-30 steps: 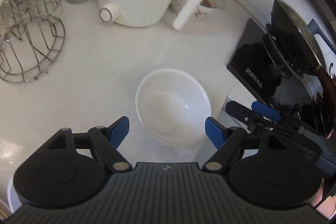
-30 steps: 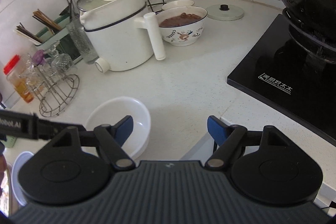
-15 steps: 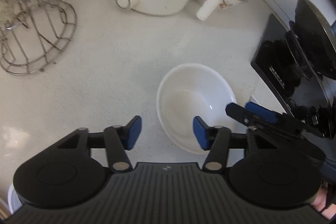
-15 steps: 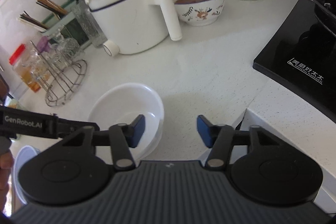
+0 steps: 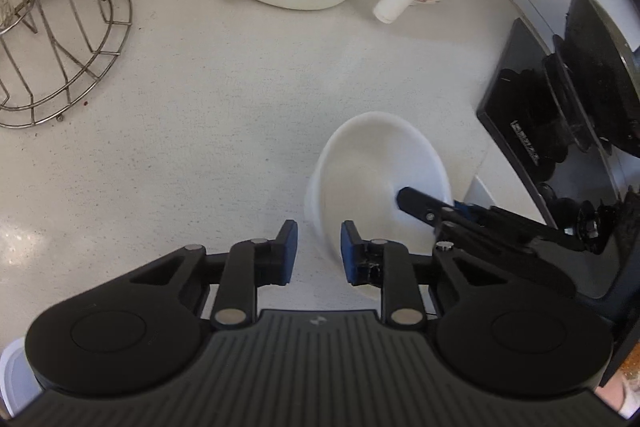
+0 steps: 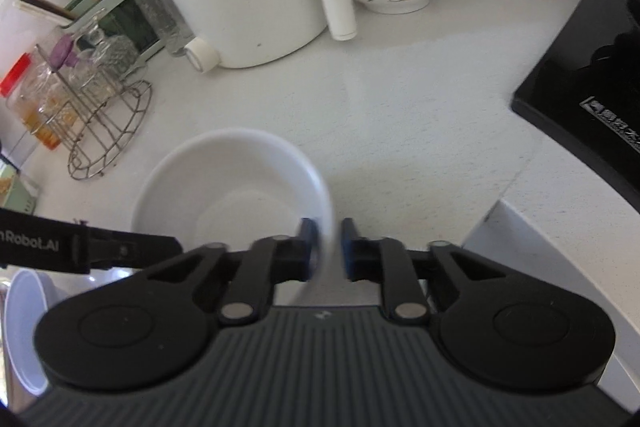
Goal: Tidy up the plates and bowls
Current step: 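Close the right gripper on the white ceramic bowl rim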
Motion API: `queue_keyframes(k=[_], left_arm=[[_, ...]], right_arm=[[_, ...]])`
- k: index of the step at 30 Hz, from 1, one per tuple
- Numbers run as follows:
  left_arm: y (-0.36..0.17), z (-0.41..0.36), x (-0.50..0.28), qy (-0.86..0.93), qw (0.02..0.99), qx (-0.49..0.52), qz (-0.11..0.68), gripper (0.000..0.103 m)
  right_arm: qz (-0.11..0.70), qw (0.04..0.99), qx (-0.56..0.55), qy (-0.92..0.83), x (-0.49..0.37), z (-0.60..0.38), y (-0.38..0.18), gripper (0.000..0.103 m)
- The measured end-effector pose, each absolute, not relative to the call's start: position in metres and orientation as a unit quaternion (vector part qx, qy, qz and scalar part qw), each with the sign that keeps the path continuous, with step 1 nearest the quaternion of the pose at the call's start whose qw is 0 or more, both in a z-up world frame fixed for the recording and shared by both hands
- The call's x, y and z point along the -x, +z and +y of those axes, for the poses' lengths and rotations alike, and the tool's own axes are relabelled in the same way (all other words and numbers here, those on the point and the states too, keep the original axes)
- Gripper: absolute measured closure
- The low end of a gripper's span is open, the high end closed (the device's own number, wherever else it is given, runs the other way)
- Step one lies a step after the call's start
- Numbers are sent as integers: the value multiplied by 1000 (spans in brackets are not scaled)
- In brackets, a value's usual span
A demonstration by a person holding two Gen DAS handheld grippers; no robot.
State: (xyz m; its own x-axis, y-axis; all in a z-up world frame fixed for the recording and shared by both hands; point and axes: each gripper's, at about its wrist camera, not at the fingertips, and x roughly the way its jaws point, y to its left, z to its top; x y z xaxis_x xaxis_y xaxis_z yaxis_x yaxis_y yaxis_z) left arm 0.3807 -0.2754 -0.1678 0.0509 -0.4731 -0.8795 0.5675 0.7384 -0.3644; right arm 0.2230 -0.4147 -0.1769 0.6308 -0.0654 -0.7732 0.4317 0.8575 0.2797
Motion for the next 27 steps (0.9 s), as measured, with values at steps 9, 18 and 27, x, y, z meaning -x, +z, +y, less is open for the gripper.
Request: queue_keyframes(k=[9, 18, 27], left_arm=[[-162, -273, -378, -369, 721, -35, 585, 75], [-145, -273, -368, -379, 722, -43, 578, 75], [-118, -277, -357, -375, 738, -68, 557, 74]], right_arm=[[398, 876, -232, -144, -218, -415, -171, 92], [388, 879, -237, -146, -209, -414, -162, 92], [371, 878, -263, -145, -197, -413, -145, 91]])
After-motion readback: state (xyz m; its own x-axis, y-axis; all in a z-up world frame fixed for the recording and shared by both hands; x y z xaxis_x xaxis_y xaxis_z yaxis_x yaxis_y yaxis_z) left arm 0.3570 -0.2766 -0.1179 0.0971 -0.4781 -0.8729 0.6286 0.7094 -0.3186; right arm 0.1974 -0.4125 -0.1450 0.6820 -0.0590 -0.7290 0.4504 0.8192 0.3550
